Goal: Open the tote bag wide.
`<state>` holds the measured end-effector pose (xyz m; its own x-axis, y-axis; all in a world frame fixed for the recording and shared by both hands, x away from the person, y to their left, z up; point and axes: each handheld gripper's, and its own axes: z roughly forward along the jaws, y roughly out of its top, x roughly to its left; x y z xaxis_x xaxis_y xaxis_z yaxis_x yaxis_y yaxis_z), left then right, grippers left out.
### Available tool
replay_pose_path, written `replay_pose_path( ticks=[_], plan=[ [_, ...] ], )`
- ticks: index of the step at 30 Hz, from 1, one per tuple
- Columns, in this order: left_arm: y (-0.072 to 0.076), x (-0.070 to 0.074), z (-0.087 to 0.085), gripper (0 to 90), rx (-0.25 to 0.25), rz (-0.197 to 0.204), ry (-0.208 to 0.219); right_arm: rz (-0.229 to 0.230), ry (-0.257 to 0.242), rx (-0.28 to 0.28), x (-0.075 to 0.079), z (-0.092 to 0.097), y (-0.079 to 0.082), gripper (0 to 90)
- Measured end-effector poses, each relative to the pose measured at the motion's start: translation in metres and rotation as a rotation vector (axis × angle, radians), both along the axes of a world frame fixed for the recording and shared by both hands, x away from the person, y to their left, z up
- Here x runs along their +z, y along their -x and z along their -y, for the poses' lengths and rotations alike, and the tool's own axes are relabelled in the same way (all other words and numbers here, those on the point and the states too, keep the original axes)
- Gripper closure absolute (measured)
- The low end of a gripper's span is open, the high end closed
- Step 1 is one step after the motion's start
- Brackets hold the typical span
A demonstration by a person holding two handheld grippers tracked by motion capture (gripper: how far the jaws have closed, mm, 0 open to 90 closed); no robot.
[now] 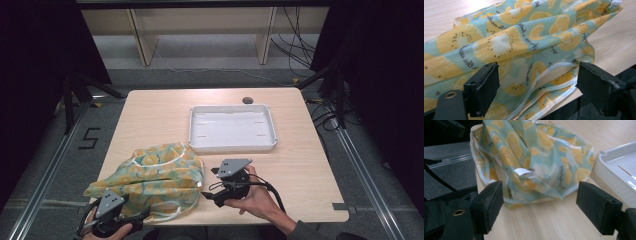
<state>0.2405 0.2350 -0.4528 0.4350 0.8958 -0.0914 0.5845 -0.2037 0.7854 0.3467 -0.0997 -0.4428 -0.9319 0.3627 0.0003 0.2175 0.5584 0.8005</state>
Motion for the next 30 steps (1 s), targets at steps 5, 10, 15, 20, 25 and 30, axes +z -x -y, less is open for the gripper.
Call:
replay_pose_path(
  ticks=[5,10,15,20,25,30],
  plan=[
    [0.001,0.0,0.001,17.6,0.009,0.007,-0.002,-0.005,0.014,0.012,-0.002,-0.012,-0.003,22.3],
    [0.001,0.0,0.0,17.9,-0.008,0.009,-0.008,0.031,0.028,0.031,-0.005,-0.024,-0.007,23.4],
    [0.001,-0.001,-0.001,18.2,-0.01,0.011,0.002,0.029,0.061,0.031,-0.008,-0.034,-0.01,26.2],
    [0.002,-0.002,-0.002,18.7,-0.012,0.005,-0.005,0.015,0.095,0.03,-0.013,-0.042,-0.015,39.0],
    [0.003,-0.002,-0.003,19.4,-0.016,0.019,-0.007,-0.001,0.117,0.044,-0.018,-0.046,-0.02,65.4],
    [0.005,0.0,-0.002,22.2,-0.026,0.025,-0.006,-0.023,0.121,0.029,-0.017,-0.044,-0.018,84.6]
  ],
)
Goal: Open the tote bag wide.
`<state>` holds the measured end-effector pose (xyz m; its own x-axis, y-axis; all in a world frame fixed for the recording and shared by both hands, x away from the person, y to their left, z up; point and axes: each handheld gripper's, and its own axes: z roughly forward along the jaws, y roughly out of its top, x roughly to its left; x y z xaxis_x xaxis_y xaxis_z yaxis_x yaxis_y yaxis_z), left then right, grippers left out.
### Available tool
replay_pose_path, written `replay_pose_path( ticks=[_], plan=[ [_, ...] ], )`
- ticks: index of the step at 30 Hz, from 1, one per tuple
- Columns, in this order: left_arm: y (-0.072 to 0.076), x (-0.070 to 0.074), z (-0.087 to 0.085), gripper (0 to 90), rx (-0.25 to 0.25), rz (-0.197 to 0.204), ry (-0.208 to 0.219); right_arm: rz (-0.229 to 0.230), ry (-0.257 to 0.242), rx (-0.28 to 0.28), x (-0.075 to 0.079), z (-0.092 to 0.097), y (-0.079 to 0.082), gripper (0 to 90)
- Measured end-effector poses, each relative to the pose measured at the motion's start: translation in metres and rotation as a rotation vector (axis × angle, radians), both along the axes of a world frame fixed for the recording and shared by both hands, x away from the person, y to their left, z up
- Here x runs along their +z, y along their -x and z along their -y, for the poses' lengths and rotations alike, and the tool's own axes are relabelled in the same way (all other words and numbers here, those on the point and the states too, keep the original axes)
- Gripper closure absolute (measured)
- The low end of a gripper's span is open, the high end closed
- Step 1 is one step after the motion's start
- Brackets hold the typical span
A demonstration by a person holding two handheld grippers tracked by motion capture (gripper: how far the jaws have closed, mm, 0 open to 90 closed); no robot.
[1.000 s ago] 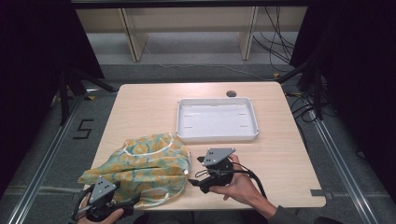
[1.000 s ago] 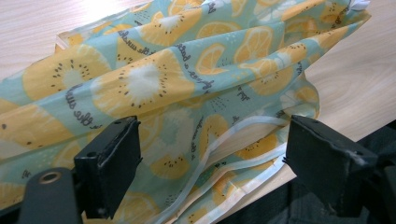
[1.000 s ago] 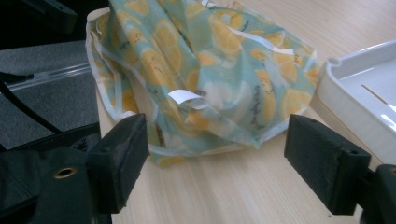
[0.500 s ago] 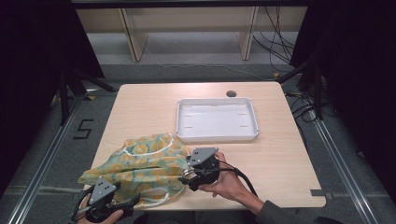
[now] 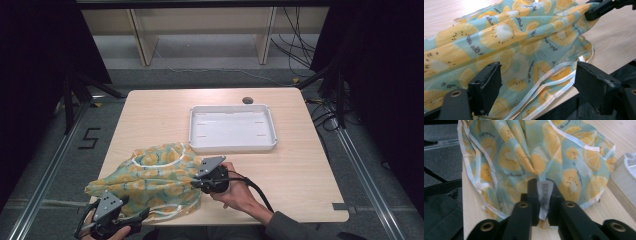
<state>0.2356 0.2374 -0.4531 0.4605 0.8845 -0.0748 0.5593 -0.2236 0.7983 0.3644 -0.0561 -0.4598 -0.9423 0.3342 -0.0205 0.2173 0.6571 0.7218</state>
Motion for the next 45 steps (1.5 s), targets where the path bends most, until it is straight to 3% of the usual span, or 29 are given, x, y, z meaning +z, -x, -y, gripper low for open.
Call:
replay_pose_path(
  ticks=[2,7,13,19,20,22,24,25,27,33,34,35,36,38,40,41,45],
  plan=[
    [0.001,0.0,0.001,25.6,-0.003,-0.005,0.007,0.009,0.002,-0.002,0.002,0.002,0.0,87.5],
    [0.003,0.001,-0.001,29.6,-0.014,0.004,0.005,-0.019,0.011,-0.038,0.005,0.014,0.003,88.7],
    [0.006,0.003,-0.002,31.5,-0.012,0.014,-0.007,-0.082,0.004,-0.098,0.007,0.045,0.004,89.0],
    [0.006,0.003,-0.004,29.2,-0.001,0.012,-0.016,-0.085,0.025,-0.148,0.015,0.078,0.005,89.1],
    [0.006,0.004,-0.004,28.8,-0.002,0.013,-0.029,-0.086,0.011,-0.167,0.014,0.083,0.007,89.1],
    [0.006,0.002,-0.003,28.0,-0.004,0.009,-0.017,-0.082,0.0,-0.18,0.016,0.095,0.008,89.2],
    [0.007,0.001,-0.002,27.3,0.0,0.003,-0.009,-0.094,0.007,-0.197,0.019,0.109,0.011,89.2],
    [0.006,0.002,-0.004,27.0,-0.01,-0.005,-0.033,-0.085,-0.003,-0.214,0.019,0.115,0.011,89.2],
    [0.005,0.002,-0.002,26.4,0.003,0.0,-0.011,-0.085,-0.006,-0.237,0.02,0.13,0.013,89.2],
    [0.004,0.002,-0.002,26.2,-0.01,-0.002,-0.028,-0.098,-0.014,-0.298,0.02,0.17,0.016,89.2],
    [0.004,0.002,-0.003,26.3,-0.032,-0.019,-0.054,-0.103,-0.021,-0.309,0.019,0.174,0.017,89.2],
    [0.004,0.0,0.0,26.3,-0.012,-0.011,-0.018,-0.111,-0.005,-0.309,0.02,0.179,0.017,89.1],
    [0.004,0.0,-0.001,26.2,-0.017,-0.01,-0.027,-0.101,-0.033,-0.334,0.017,0.181,0.018,89.2],
    [0.003,0.0,0.0,26.2,-0.011,-0.012,-0.011,-0.117,-0.001,-0.334,0.02,0.188,0.019,89.1],
    [0.003,0.001,0.0,26.0,-0.012,-0.006,-0.027,-0.116,0.003,-0.349,0.021,0.194,0.021,89.2],
    [0.004,0.0,0.0,26.0,-0.024,-0.009,-0.028,-0.116,-0.027,-0.355,0.018,0.195,0.021,89.1],
    [0.003,0.001,0.001,25.9,-0.014,-0.007,-0.027,-0.109,-0.004,-0.373,0.019,0.21,0.022,89.1]
  ],
)
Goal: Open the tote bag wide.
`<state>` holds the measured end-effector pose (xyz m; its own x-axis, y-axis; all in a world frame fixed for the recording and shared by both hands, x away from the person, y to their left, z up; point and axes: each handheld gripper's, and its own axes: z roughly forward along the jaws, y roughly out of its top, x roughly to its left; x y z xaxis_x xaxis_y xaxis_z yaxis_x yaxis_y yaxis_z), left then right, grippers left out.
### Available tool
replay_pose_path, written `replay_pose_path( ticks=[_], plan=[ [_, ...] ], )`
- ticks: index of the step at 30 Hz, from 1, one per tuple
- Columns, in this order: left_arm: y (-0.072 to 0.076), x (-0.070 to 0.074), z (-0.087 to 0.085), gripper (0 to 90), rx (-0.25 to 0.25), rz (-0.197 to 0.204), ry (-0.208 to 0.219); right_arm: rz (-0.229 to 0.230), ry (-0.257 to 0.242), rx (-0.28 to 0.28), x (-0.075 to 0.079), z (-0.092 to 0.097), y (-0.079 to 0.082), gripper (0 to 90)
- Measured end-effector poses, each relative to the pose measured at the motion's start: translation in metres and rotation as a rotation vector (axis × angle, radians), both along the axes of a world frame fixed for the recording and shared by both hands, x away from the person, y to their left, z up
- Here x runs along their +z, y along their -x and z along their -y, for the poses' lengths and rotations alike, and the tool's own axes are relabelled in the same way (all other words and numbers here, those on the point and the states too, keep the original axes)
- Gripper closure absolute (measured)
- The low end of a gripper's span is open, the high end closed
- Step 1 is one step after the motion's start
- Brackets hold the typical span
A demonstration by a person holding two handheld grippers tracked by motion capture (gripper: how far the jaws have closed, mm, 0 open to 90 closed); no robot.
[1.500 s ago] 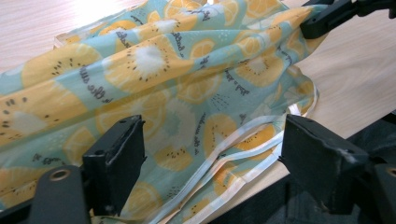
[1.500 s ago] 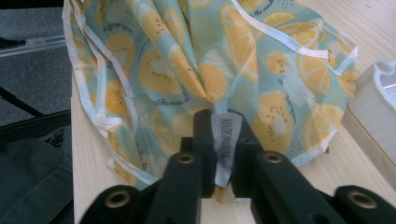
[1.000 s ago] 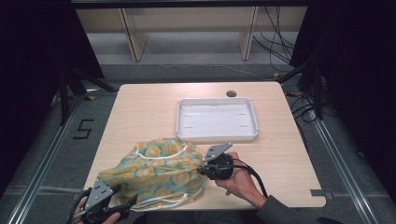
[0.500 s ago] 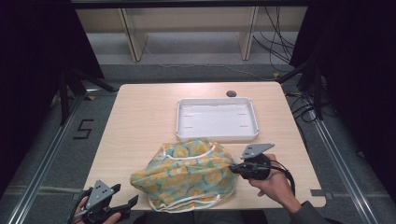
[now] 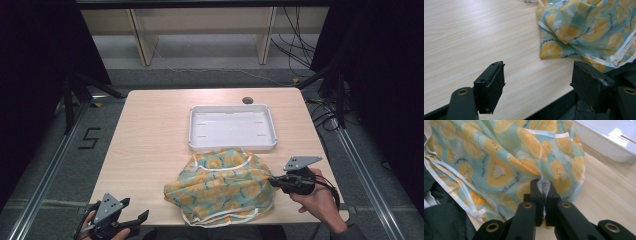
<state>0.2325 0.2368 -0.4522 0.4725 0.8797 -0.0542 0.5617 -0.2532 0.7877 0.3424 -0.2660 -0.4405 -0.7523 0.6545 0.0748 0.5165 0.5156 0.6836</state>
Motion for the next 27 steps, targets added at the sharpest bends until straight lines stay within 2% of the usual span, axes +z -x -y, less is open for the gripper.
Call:
replay_pose_path(
  ticks=[1,2,3,4,5,6,7,8,9,10,11,12,13,14,15,16,17,18,19,20,21,23,24,25,26,27],
  plan=[
    [0.0,-0.001,0.001,25.8,0.001,-0.007,0.006,-0.021,0.013,-0.022,0.001,0.005,0.002,89.1],
    [0.0,0.0,-0.002,25.8,-0.03,-0.024,-0.032,-0.02,0.007,-0.031,0.0,0.006,0.004,89.1],
    [0.0,0.0,-0.002,25.8,-0.03,-0.024,-0.032,-0.007,-0.007,-0.049,-0.002,0.009,0.004,89.1],
    [0.001,-0.002,0.0,25.7,-0.011,-0.016,-0.002,-0.006,0.006,-0.038,-0.002,0.013,0.003,89.2],
    [0.0,0.0,-0.003,25.5,-0.031,-0.028,-0.033,-0.008,0.007,-0.051,-0.002,0.015,0.004,89.1],
    [-0.001,-0.002,0.002,25.0,-0.003,-0.009,0.016,-0.012,0.005,-0.062,-0.002,0.018,0.005,89.1],
    [0.0,-0.001,0.002,25.0,-0.006,-0.019,-0.006,-0.038,0.004,-0.101,-0.002,0.019,0.009,89.1],
    [0.0,-0.001,-0.001,25.0,-0.035,-0.037,-0.037,-0.017,0.015,-0.092,-0.004,0.022,0.008,89.1],
    [0.0,-0.003,-0.001,25.0,-0.03,-0.029,-0.035,-0.005,0.037,-0.088,-0.004,0.026,0.008,89.1],
    [0.0,-0.002,-0.002,25.0,-0.033,-0.035,-0.039,-0.037,0.049,-0.091,-0.001,0.028,0.009,89.1],
    [0.0,0.0,-0.001,24.9,-0.027,-0.048,-0.041,-0.003,0.029,-0.099,-0.005,0.029,0.009,89.1],
    [-0.002,-0.001,0.001,24.7,-0.018,-0.022,-0.014,-0.014,0.033,-0.106,-0.005,0.031,0.01,89.1],
    [-0.002,-0.001,0.001,24.7,-0.025,-0.025,-0.02,-0.048,0.042,-0.116,-0.003,0.033,0.012,89.0],
    [-0.001,-0.001,0.001,24.8,-0.033,-0.031,-0.036,-0.013,0.016,-0.102,-0.007,0.033,0.011,88.8],
    [-0.001,-0.001,0.001,24.8,-0.044,-0.033,-0.046,-0.028,0.031,-0.104,-0.006,0.035,0.013,88.1],
    [-0.002,-0.002,0.001,24.8,-0.041,-0.035,-0.037,-0.048,0.008,-0.142,-0.005,0.032,0.017,87.2],
    [-0.002,-0.001,0.004,24.7,-0.025,-0.028,-0.011,-0.041,0.007,-0.134,-0.005,0.033,0.017,84.8],
    [-0.003,-0.001,0.006,24.7,-0.027,-0.018,0.011,-0.078,0.017,-0.133,-0.001,0.034,0.019,79.8],
    [-0.005,0.001,0.008,24.7,-0.039,-0.003,0.021,-0.002,0.005,-0.107,-0.003,0.036,0.016,73.7],
    [-0.006,0.002,0.009,24.8,-0.055,-0.011,0.017,-0.002,-0.016,-0.135,0.0,0.034,0.019,68.3],
    [-0.006,0.003,0.012,24.7,-0.06,0.002,0.031,0.017,0.007,-0.088,0.007,0.033,0.019,63.1],
    [-0.008,0.007,0.019,24.7,-0.09,0.018,0.042,0.054,-0.026,-0.075,0.016,0.028,0.022,55.1],
    [-0.01,0.01,0.025,24.6,-0.106,0.021,0.064,0.075,-0.047,-0.072,0.021,0.023,0.024,50.5],
    [-0.011,0.012,0.029,24.6,-0.119,0.033,0.067,0.121,-0.065,-0.034,0.026,0.019,0.023,48.4],
    [-0.014,0.014,0.036,24.6,-0.141,0.044,0.073,0.106,-0.084,-0.03,0.03,0.015,0.025,46.4],
    [-0.017,0.017,0.043,24.7,-0.165,0.056,0.068,0.149,-0.079,0.017,0.034,0.011,0.022,44.5]
  ],
)
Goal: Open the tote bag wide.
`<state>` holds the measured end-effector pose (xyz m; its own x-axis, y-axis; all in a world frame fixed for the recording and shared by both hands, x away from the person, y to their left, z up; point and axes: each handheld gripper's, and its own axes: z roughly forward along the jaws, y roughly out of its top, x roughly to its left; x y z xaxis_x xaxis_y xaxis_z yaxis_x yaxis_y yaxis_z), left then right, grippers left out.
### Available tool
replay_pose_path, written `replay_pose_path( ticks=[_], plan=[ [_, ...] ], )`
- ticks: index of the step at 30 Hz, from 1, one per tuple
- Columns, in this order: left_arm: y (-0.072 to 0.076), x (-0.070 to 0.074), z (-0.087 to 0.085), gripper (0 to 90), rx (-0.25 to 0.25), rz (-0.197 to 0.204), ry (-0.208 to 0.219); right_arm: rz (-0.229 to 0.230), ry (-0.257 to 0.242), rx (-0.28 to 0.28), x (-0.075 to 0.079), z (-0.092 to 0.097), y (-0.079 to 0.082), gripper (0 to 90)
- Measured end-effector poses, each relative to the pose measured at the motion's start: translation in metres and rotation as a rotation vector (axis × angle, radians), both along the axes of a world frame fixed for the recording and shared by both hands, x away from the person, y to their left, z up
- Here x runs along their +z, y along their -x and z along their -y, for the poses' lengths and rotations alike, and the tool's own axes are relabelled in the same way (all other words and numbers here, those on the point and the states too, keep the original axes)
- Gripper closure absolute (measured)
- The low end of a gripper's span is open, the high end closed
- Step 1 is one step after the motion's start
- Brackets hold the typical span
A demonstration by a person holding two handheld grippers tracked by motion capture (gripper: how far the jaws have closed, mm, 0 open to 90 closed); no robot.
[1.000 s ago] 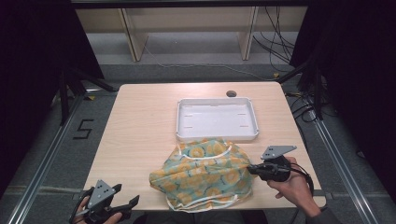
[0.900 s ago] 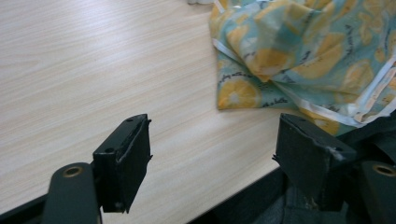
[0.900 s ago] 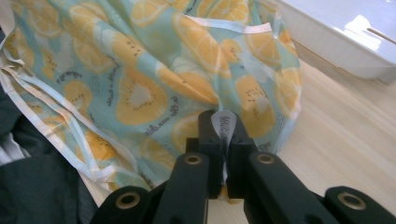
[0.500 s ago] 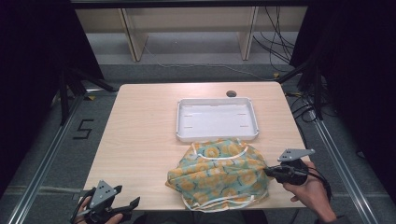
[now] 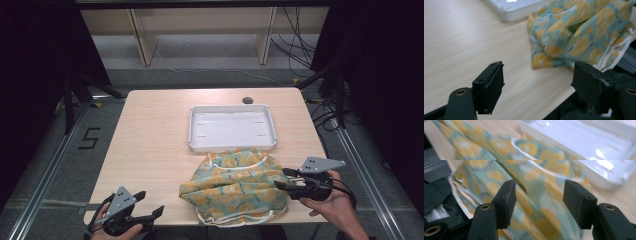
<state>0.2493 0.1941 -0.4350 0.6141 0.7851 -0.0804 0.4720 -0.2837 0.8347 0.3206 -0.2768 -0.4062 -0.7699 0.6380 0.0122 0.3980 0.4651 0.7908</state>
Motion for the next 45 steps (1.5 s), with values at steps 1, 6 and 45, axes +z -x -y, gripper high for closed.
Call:
replay_pose_path(
  ticks=[1,6,45],
  plan=[
    [-0.003,0.003,0.007,24.8,-0.027,0.005,-0.005,-0.01,-0.015,0.017,0.003,-0.006,0.0,44.6],
    [-0.015,0.016,0.046,25.9,-0.142,0.048,-0.031,-0.008,0.004,0.1,0.003,-0.024,-0.016,43.9],
    [-0.048,-0.017,0.118,89.0,-0.488,-0.031,-0.264,-0.066,0.283,0.215,-0.016,-0.134,-0.099,90.0]
  ],
)
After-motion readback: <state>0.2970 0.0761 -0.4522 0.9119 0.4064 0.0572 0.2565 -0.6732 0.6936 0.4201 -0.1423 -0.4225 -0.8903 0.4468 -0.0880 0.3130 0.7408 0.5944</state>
